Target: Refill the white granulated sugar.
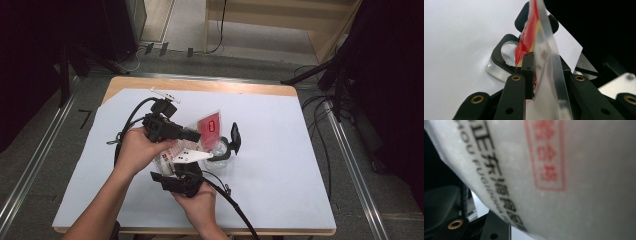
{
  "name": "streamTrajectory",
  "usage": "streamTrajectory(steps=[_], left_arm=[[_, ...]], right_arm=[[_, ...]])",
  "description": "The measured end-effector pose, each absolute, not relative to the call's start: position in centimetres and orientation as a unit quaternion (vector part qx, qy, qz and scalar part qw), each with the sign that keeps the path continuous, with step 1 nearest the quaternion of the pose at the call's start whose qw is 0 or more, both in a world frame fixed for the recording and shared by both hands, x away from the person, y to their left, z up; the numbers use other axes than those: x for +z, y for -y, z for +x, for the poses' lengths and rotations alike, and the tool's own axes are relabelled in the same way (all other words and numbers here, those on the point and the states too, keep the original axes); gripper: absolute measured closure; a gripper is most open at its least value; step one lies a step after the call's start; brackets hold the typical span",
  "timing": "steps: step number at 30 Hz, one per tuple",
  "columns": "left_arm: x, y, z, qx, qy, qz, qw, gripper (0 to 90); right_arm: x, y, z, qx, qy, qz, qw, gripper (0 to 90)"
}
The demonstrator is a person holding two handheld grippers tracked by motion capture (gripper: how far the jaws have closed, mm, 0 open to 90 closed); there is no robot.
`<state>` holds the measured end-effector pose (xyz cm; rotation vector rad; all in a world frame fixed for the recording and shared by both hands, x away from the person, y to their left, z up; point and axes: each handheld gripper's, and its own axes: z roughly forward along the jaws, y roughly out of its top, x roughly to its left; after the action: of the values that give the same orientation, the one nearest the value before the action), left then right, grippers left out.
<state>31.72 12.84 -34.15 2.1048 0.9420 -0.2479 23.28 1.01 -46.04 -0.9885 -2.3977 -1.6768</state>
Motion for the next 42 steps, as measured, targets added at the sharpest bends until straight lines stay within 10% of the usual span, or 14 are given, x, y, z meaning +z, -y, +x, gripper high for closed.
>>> streamTrajectory(steps=[42], left_arm=[[-33.1, -13.0, 31.2, -0.091, -0.386, 0.824, 0.404, 77.1]], right_arm=[[-44.9, -1.4, 23.0, -0.554, 0.772, -0.310, 0.027, 61.6]])
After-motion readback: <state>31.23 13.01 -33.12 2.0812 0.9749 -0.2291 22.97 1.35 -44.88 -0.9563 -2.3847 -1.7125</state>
